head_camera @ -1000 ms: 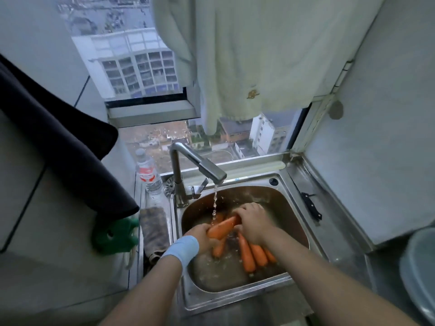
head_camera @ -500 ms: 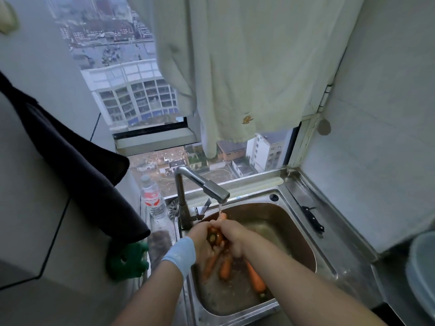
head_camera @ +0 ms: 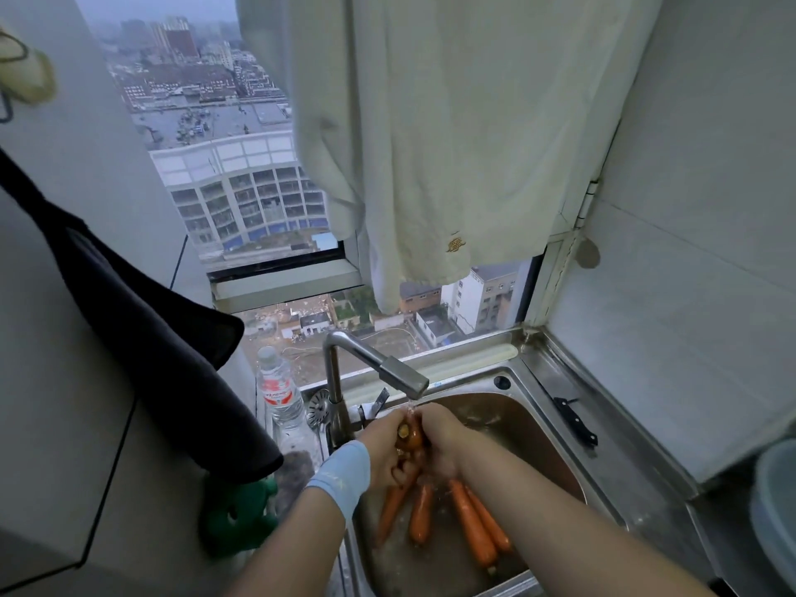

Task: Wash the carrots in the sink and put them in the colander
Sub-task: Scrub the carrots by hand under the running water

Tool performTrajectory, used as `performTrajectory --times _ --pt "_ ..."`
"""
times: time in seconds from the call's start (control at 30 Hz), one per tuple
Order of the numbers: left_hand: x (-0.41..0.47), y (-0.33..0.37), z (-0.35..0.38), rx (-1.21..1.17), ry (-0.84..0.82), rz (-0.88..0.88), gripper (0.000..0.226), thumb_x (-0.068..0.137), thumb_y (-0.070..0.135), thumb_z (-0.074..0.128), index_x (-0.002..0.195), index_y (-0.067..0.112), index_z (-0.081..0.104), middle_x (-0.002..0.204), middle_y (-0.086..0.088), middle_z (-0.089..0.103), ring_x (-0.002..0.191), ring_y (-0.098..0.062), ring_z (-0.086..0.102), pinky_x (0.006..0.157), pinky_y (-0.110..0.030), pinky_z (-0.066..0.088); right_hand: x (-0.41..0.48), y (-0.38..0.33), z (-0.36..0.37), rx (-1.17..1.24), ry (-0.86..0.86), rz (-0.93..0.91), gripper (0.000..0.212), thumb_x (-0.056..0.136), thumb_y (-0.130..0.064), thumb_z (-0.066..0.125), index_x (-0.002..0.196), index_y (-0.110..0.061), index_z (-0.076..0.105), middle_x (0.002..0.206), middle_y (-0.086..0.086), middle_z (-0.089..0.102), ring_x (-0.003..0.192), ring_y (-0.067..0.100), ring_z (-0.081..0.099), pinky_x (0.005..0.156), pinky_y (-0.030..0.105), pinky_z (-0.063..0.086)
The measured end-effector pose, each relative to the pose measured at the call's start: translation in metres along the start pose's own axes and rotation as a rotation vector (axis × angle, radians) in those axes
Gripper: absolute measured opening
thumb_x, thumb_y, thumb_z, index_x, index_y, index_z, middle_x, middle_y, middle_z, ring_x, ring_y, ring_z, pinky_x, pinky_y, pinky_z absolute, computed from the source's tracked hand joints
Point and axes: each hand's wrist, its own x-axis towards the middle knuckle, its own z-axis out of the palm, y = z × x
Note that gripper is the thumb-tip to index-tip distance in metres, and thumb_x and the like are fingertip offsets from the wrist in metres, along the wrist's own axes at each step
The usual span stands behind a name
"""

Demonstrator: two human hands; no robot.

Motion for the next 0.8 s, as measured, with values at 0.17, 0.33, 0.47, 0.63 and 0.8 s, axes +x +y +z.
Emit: performTrajectory --times 0.17,0.33,0.47,0.63,0.8 --pt "0.012 0.004 -0.009 0.183 0.103 0.05 0.066 0.088 0.081 0.035 0.077 0.019 0.056 0.057 -0.003 0.05 0.036 -0.017 0.044 0.042 -0.016 0.033 -0.005 0.006 -0.012 -0.012 -0.215 -0.028 0.048 0.085 -0.059 0.057 0.099 -0.016 0.074 0.071 0.01 0.059 0.071 0.031 0.069 0.086 0.045 0.051" --pt "0.012 -0.01 -0.006 0.197 -0.041 0.127 0.045 0.1 0.062 0.038 0.101 0.02 0.055 0.057 0.0 0.041 0.042 -0.012 0.034 0.047 -0.019 0.023 0.003 0.002 -0.008 -0.117 -0.012 -0.06 0.053 0.098 -0.049 0.035 0.094 -0.01 0.072 0.058 0.01 0.054 0.05 0.025 0.054 0.07 0.041 0.058" --pt "0.012 -0.01 -0.007 0.193 0.074 0.272 0.037 0.098 0.061 0.044 0.123 0.037 0.057 0.063 -0.001 0.056 0.041 -0.011 0.047 0.045 -0.019 0.034 -0.008 0.001 -0.009 -0.261 0.02 -0.161 0.068 0.103 -0.062 0.022 0.111 -0.015 0.07 0.071 0.013 0.071 0.056 0.028 0.067 0.061 0.035 0.059" --pt "0.023 -0.008 -0.005 -0.061 0.011 0.292 0.03 0.097 0.04 0.062 0.123 0.026 0.067 0.109 -0.022 0.073 0.095 -0.029 0.07 0.097 -0.048 0.055 -0.017 0.005 -0.02 -0.201 -0.116 -0.245 0.065 0.102 -0.064 0.031 0.097 -0.015 0.073 0.076 0.013 0.07 0.065 0.027 0.064 0.066 0.036 0.055" --pt "0.017 -0.006 -0.007 0.081 0.044 0.359 0.044 0.089 0.052 0.067 0.127 0.03 0.067 0.114 -0.016 0.072 0.112 -0.04 0.066 0.105 -0.05 0.05 -0.013 -0.002 -0.023 -0.32 0.009 -0.34 0.05 0.099 -0.062 0.035 0.113 -0.025 0.066 0.104 0.018 0.071 0.072 0.029 0.065 0.068 0.045 0.062"
